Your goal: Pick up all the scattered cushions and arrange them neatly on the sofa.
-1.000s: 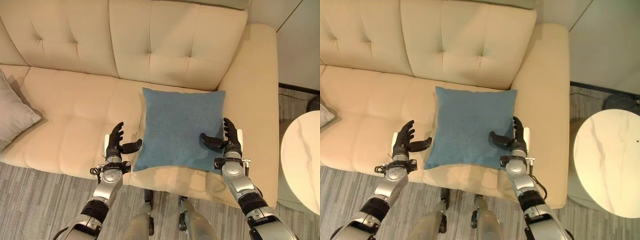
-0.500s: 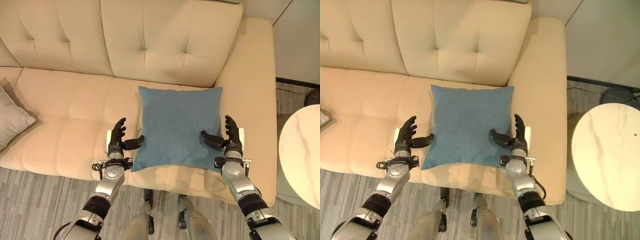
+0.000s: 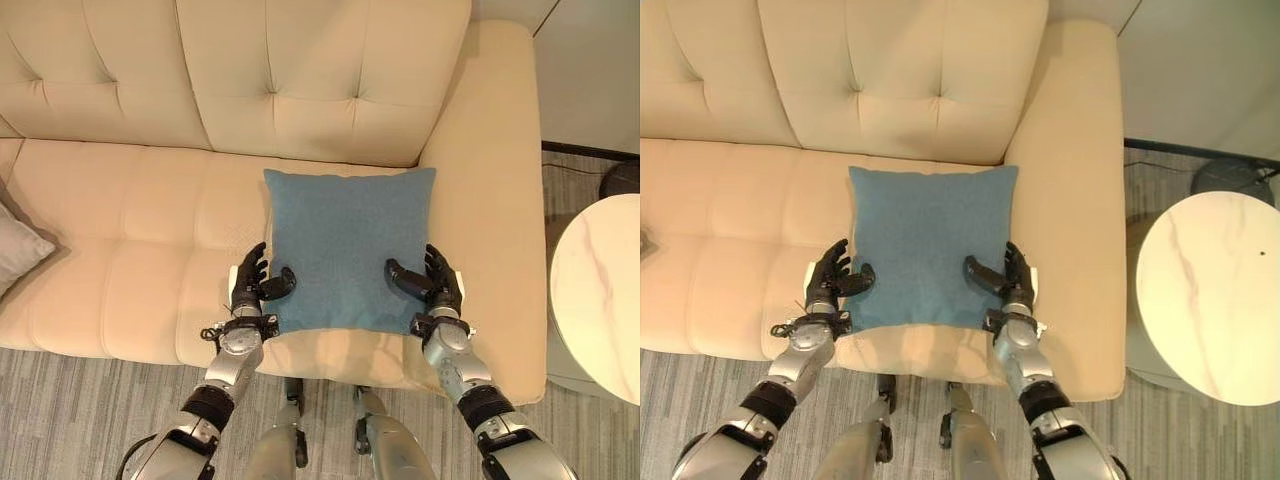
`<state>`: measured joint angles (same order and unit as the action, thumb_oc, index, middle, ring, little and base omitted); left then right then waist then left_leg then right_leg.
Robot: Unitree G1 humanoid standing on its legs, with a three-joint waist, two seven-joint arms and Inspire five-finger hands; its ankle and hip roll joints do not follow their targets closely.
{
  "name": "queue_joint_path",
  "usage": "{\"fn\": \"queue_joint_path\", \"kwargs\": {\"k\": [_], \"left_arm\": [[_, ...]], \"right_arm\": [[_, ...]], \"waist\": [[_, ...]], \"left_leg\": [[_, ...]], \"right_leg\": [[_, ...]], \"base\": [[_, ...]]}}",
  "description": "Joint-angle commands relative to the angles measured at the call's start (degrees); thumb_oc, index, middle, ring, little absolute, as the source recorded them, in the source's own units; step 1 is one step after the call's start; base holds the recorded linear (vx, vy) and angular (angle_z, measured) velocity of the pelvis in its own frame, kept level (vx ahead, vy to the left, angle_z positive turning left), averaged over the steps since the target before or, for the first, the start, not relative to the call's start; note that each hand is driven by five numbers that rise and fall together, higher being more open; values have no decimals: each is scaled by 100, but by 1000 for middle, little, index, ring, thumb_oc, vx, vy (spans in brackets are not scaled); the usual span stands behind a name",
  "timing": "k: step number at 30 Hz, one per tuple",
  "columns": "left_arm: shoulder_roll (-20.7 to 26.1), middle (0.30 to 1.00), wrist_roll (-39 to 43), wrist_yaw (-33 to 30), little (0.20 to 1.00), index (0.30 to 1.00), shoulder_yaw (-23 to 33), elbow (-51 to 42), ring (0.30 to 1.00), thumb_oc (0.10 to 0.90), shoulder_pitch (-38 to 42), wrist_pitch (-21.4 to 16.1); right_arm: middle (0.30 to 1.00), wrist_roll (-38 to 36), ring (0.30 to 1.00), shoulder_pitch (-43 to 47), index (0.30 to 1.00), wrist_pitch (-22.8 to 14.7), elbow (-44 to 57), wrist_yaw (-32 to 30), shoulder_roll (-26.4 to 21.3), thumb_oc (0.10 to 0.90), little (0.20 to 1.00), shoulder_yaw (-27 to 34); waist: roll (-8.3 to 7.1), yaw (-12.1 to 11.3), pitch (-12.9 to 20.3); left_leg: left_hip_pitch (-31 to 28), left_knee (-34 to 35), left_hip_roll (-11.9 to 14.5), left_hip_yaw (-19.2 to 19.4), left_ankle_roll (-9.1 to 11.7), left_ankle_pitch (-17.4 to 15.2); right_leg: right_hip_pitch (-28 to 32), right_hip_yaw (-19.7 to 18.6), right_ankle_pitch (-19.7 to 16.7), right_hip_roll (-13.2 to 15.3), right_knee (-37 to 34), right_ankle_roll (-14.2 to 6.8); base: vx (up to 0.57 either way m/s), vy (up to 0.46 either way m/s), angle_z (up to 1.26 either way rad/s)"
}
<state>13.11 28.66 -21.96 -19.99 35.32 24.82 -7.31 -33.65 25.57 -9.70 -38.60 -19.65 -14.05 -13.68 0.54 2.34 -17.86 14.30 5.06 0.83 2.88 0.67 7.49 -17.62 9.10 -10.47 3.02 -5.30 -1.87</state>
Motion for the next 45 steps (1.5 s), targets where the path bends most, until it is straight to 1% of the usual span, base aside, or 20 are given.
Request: {"fn": "queue_joint_path", "kwargs": {"k": [1, 2, 3, 4, 7, 13, 22, 24, 25, 26, 27, 29, 32, 36, 37, 39, 41, 42, 44, 45], "left_arm": [[-256, 900, 429, 358, 900, 900, -189, -232, 900, 800, 720, -640], [-302, 676, 556, 433, 676, 676, -227, -290, 676, 651, 702, -651], [-302, 531, 556, 434, 531, 531, -227, -291, 531, 554, 701, -651], [-370, 300, 709, 534, 300, 300, -287, -449, 300, 400, 638, -662], [-415, 300, 788, 607, 300, 300, -298, -568, 300, 400, 543, -665], [-340, 300, 710, 784, 300, 300, -169, -1225, 300, 400, 30, -606], [-171, 300, 673, 1011, 300, 300, 105, -2168, 300, 400, -842, -547], [-95, 300, 662, 1200, 300, 300, 135, -2567, 300, 400, -1164, -553], [-73, 300, 643, 1256, 300, 300, 137, -2670, 300, 400, -1248, -556], [-47, 300, 642, 1378, 300, 300, 140, -2862, 300, 400, -1397, -568], [-46, 300, 642, 1378, 300, 300, 140, -2865, 300, 400, -1400, -567], [-53, 300, 809, 1453, 300, 300, 200, -3136, 300, 400, -1629, -598], [-31, 300, 831, 1458, 300, 300, 210, -3207, 300, 400, -1704, -591], [105, 300, 776, 1498, 300, 300, 187, -3546, 300, 400, -1829, -592], [85, 300, 780, 1524, 300, 300, 129, -3521, 300, 400, -1825, -594], [65, 300, 778, 1539, 300, 300, 87, -3491, 300, 400, -1833, -591], [71, 300, 759, 1553, 300, 300, 68, -3467, 300, 400, -1845, -587], [123, 300, 759, 1530, 300, 300, 92, -3501, 300, 400, -1887, -574], [195, 300, 716, 1579, 300, 300, 103, -3553, 300, 400, -1975, -536], [248, 300, 631, 1589, 300, 300, 113, -3578, 300, 400, -2003, -520]], "right_arm": [[300, -288, 300, 242, 300, -156, 51, 744, 590, 400, 300, -695], [300, -321, 300, 213, 300, -158, 99, 782, 596, 400, 300, -702], [300, -321, 300, 212, 300, -158, 99, 782, 596, 400, 300, -702], [300, -390, 300, 92, 300, -210, 225, 814, 609, 400, 300, -660], [300, -402, 300, -62, 300, -253, 395, 856, 590, 400, 300, -593], [300, -179, 300, -729, 300, -276, 1202, 1019, 271, 400, 300, -320], [300, 205, 300, -1430, 300, -240, 2153, 1241, -29, 400, 300, -76], [300, 314, 300, -1689, 300, -279, 2521, 1340, -136, 400, 300, 21], [300, 337, 300, -1760, 300, -297, 2621, 1351, -151, 400, 300, 73], [300, 417, 300, -1857, 300, -335, 2862, 1410, -223, 400, 300, 119], [300, 417, 300, -1860, 300, -333, 2865, 1410, -223, 400, 300, 120], [300, 578, 300, -1900, 300, -394, 3209, 1451, -289, 400, 300, 133], [300, 589, 300, -1961, 300, -395, 3299, 1460, -277, 400, 300, 157], [300, 554, 300, -2101, 300, -434, 3664, 1469, -311, 400, 300, 224], [300, 596, 300, -2153, 300, -421, 3719, 1452, -359, 400, 300, 285], [300, 651, 300, -2197, 300, -412, 3746, 1440, -362, 400, 300, 340], [300, 674, 300, -2233, 300, -388, 3742, 1431, -341, 400, 300, 394], [300, 698, 300, -2259, 300, -316, 3749, 1398, -267, 400, 300, 434], [300, 772, 300, -2317, 300, -257, 3760, 1442, -189, 400, 300, 417], [300, 819, 300, -2310, 300, -247, 3714, 1448, -130, 400, 300, 394]], "waist": [[-142, -84, 26], [-144, -82, 27], [-144, -82, 27], [-138, -69, 35], [-135, -53, 57], [-107, -4, 230], [56, -16, 404], [89, -64, 425], [87, -77, 416], [76, -121, 403], [76, -115, 404], [46, -218, 389], [37, -232, 407], [-47, -307, 468], [-33, -291, 478], [9, -263, 545], [36, -238, 613], [36, -194, 717], [1, -175, 741], [-21, -187, 731]], "left_leg": [[-60, -6, -151, -140, 91, -607], [-77, -6, -149, -143, 94, -611], [-78, -6, -149, -143, 94, -611], [-131, -6, -142, -159, 97, -634], [-190, -6, -131, -141, 105, -654], [-488, -6, -81, -124, 112, -756], [-916, -6, -15, -213, 148, -833], [-1009, -36, 12, -284, 189, -800], [-1023, -107, 13, -320, 196, -803], [-941, -404, -15, -383, 218, -849], [-932, -418, -16, -389, 218, -856], [-766, -801, -46, -545, 247, -972], [-759, -849, -22, -576, 261, -995], [-801, -654, 339, -675, 374, -792], [-788, -529, 422, -627, 378, -753], [-874, -357, 474, -576, 383, -762], [-928, -282, 468, -586, 384, -762], [-945, -388, 310, -619, 283, -879], [-1065, -414, 155, -568, 154, -1021], [-1135, -418, 60, -490, 70, -1089]], "right_leg": [[391, -101, 883, 109, 94, -318], [414, -99, 893, 101, 92, -319], [414, -99, 893, 101, 92, -319], [459, -106, 917, 90, 90, -315], [513, -107, 941, 81, 85, -314], [794, -94, 1074, 49, 87, -287], [1217, 21, 1385, 8, 247, -202], [1383, 122, 1520, -20, 275, -124], [1446, 164, 1550, -17, 270, -102], [1554, 255, 1584, 14, 254, -79], [1556, 261, 1584, 15, 252, -79], [1659, 367, 1626, 56, 327, -28], [1704, 401, 1636, 63, 342, -21], [1923, 711, 1664, 227, 465, -122], [1877, 845, 1650, 363, 590, -178], [1852, 943, 1652, 428, 651, -224], [1839, 986, 1640, 494, 690, -263], [1785, 964, 1540, 731, 836, -384], [1710, 856, 1471, 918, 1058, -459], [1635, 802, 1385, 1046, 1216, -548]], "base": [[10, -35, 0], [0, 0, 0], [0, 0, 0], [0, 0, 0], [0, 0, 0], [21, -32, 1], [15, -44, 5], [-44, -89, 29], [-69, -74, 41], [-51, -46, 37], [-64, -38, 33], [-53, 3, 31], [-1, 25, 30], [-5, 173, 35], [-45, 254, 43], [4, 233, 43], [59, 292, 45], [104, 404, 29], [93, 424, 27], [28, 359, 4]]}}
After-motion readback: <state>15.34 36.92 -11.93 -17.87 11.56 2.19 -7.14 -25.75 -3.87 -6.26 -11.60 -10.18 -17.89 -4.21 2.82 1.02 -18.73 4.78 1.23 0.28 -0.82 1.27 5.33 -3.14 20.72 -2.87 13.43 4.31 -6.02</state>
